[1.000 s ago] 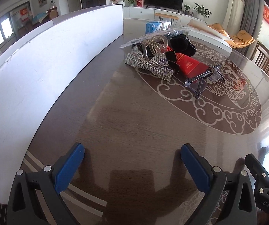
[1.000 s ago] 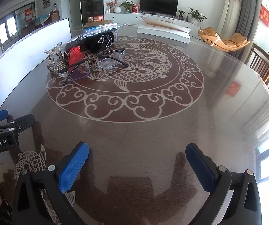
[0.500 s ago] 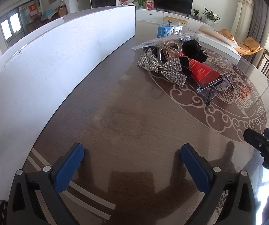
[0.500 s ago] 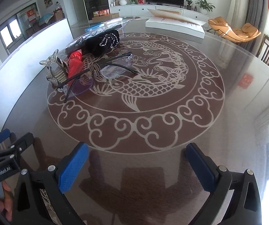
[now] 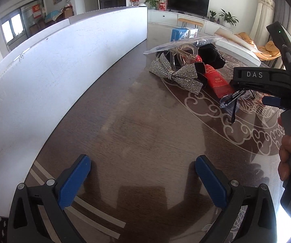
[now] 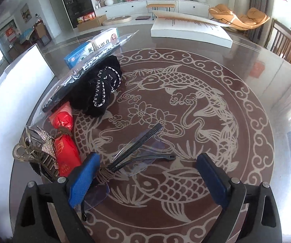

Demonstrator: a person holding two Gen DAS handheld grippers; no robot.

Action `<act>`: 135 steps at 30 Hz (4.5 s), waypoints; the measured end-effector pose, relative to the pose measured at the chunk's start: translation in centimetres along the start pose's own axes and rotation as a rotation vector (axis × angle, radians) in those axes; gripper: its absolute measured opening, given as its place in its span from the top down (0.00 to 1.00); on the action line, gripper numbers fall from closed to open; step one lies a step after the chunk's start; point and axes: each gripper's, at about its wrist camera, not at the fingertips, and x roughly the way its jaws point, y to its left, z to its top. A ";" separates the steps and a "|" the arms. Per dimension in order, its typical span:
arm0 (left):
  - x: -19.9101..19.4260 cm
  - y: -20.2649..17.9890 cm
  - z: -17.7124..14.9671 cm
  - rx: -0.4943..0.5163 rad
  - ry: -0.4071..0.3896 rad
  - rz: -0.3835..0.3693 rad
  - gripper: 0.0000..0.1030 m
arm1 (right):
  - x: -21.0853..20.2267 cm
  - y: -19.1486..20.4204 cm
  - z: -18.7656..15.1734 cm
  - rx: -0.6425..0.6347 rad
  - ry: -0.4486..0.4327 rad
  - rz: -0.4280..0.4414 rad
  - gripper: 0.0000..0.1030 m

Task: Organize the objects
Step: 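Grasp the glasses with the right gripper, then lift the glasses and hold them above the table with the right gripper, then grasp the silver spring clip with rhinestone bow with the left gripper while the right gripper holds the glasses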

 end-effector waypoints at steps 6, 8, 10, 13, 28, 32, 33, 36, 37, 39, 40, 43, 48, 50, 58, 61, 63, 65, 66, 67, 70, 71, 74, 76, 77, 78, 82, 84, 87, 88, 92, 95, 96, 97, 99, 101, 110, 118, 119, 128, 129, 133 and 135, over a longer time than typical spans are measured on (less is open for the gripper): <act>0.0 0.0 0.0 0.000 0.000 0.001 0.00 | -1.8 -1.3 -3.2 -0.123 -0.052 -0.032 0.46; 0.0 0.0 0.0 0.000 0.000 0.000 0.00 | -2.4 -1.9 -3.9 -0.156 -0.064 -0.045 0.58; 0.0 0.0 0.0 0.000 0.000 0.000 0.00 | -2.9 -2.7 -4.7 -0.167 -0.074 -0.049 0.63; 0.0 0.0 0.0 0.000 0.000 0.000 0.00 | -3.4 -4.3 -5.5 -0.142 -0.087 -0.042 0.64; 0.0 0.0 -0.1 0.000 -0.001 0.001 0.00 | -4.8 -6.6 -9.1 -0.125 -0.131 -0.030 0.21; 0.0 0.0 -0.1 0.000 -0.001 0.001 0.00 | -4.4 -6.9 -9.0 -0.105 -0.111 0.001 0.11; 0.0 0.0 -0.1 0.000 -0.001 0.001 0.00 | -4.3 -6.9 -9.0 -0.104 -0.106 0.009 0.07; 0.0 0.0 -0.1 -0.001 -0.001 0.001 0.00 | -4.1 -6.5 -9.0 -0.125 -0.092 0.013 0.00; 0.0 0.0 -0.1 0.000 -0.001 0.002 0.00 | -4.0 -6.4 -9.0 -0.127 -0.090 0.014 0.00; 0.0 0.0 -0.1 -0.001 -0.002 0.002 0.00 | -4.0 -6.4 -9.0 -0.127 -0.089 0.015 0.00; 0.0 0.0 0.0 -0.002 -0.002 0.002 0.00 | -4.0 -6.4 -9.0 -0.127 -0.090 0.015 0.00; 0.0 0.0 0.0 -0.001 -0.002 0.003 0.00 | -4.0 -6.4 -9.0 -0.127 -0.089 0.015 0.00; -0.1 0.1 0.0 0.000 -0.001 0.002 0.00 | -4.0 -6.4 -9.0 -0.127 -0.089 0.015 0.00; 0.0 0.1 0.1 0.000 -0.001 0.001 0.00 | -4.0 -6.4 -9.0 -0.127 -0.090 0.015 0.00; -0.1 0.1 0.1 -0.001 -0.001 0.002 0.00 | -4.0 -6.4 -9.0 -0.128 -0.090 0.015 0.00; -0.1 0.1 0.0 -0.001 -0.002 0.002 0.00 | -3.9 -6.4 -9.0 -0.128 -0.089 0.015 0.00; -0.1 0.1 0.0 -0.001 -0.001 0.002 0.00 | -3.9 -6.4 -9.0 -0.128 -0.089 0.015 0.00; -0.1 0.1 0.0 -0.001 -0.002 0.002 0.00 | -3.9 -6.4 -9.0 -0.128 -0.089 0.015 0.00; -0.1 0.1 0.0 -0.001 -0.002 0.002 0.00 | -4.0 -6.4 -9.0 -0.128 -0.089 0.015 0.00; -0.1 0.1 0.0 -0.001 -0.002 0.002 0.00 | -4.0 -6.4 -9.0 -0.128 -0.089 0.015 0.00; -0.1 0.1 0.0 -0.001 -0.002 0.002 0.00 | -4.0 -6.4 -9.0 -0.128 -0.089 0.015 0.00; -0.1 0.1 0.0 -0.001 -0.002 0.002 0.00 | -4.0 -6.4 -9.0 -0.128 -0.089 0.015 0.00; -0.1 0.1 0.0 -0.001 -0.002 0.002 0.00 | -4.0 -6.4 -9.0 -0.128 -0.089 0.015 0.00; -0.1 0.1 0.0 -0.001 -0.002 0.002 0.00 | -4.0 -6.4 -9.0 -0.128 -0.089 0.015 0.00; -0.1 0.1 0.0 -0.001 -0.002 0.002 0.00 | -3.9 -6.4 -9.0 -0.128 -0.089 0.015 0.00; -0.1 0.1 0.0 -0.001 -0.002 0.002 0.00 | -4.0 -6.4 -9.0 -0.128 -0.089 0.015 0.00; -0.1 0.0 0.0 -0.001 -0.002 0.002 0.00 | -4.0 -6.4 -9.0 -0.128 -0.089 0.015 0.00; -0.1 0.0 0.0 -0.001 -0.002 0.002 0.00 | -3.9 -6.4 -9.0 -0.128 -0.089 0.015 0.00; 0.0 0.0 0.0 -0.001 -0.002 0.002 0.00 | -3.9 -6.4 -9.0 -0.128 -0.089 0.015 0.00; 0.0 0.0 0.0 -0.001 -0.002 0.002 0.00 | -3.9 -6.4 -9.0 -0.128 -0.089 0.015 0.00; 0.0 0.0 0.0 -0.001 -0.002 0.002 0.00 | -3.9 -6.4 -9.0 -0.128 -0.089 0.015 0.00; 0.0 0.0 0.0 -0.001 -0.002 0.002 0.00 | -3.9 -6.4 -9.0 -0.128 -0.089 0.015 0.00; 0.0 0.0 0.0 -0.001 -0.002 0.002 0.00 | -3.9 -6.4 -9.0 -0.128 -0.089 0.015 0.00; 0.0 0.0 0.0 -0.001 -0.002 0.002 0.00 | -3.9 -6.4 -9.0 -0.128 -0.089 0.015 0.00; 0.0 0.0 0.0 -0.001 -0.002 0.002 0.00 | -3.9 -6.4 -9.0 -0.128 -0.089 0.015 0.00; 0.0 0.0 0.0 -0.001 -0.002 0.002 0.00 | -3.9 -6.4 -9.0 -0.128 -0.089 0.015 0.00; 0.0 0.0 0.0 -0.001 -0.002 0.002 0.00 | -4.0 -6.4 -9.0 -0.128 -0.089 0.015 0.00; -0.9 0.3 0.1 -0.035 0.001 -0.178 0.00 | -4.0 -6.4 -9.0 -0.128 -0.089 0.015 0.00; -0.9 0.5 0.3 -0.059 0.000 -0.203 0.00 | -3.9 -6.4 -9.0 -0.128 -0.090 0.015 0.00; 2.8 -0.9 8.7 -0.244 0.009 -0.186 0.00 | -3.9 -6.4 -9.0 -0.129 -0.089 0.014 0.00; 4.0 -1.1 9.8 -0.263 0.026 -0.167 0.00 | -3.9 -6.4 -9.0 -0.129 -0.090 0.014 0.00; 7.0 -1.3 12.2 -0.300 0.065 -0.087 0.00 | -3.9 -6.4 -9.0 -0.129 -0.090 0.014 0.00; 7.2 -0.9 12.4 -0.267 0.053 -0.053 0.00 | -3.9 -6.4 -9.0 -0.129 -0.089 0.014 0.00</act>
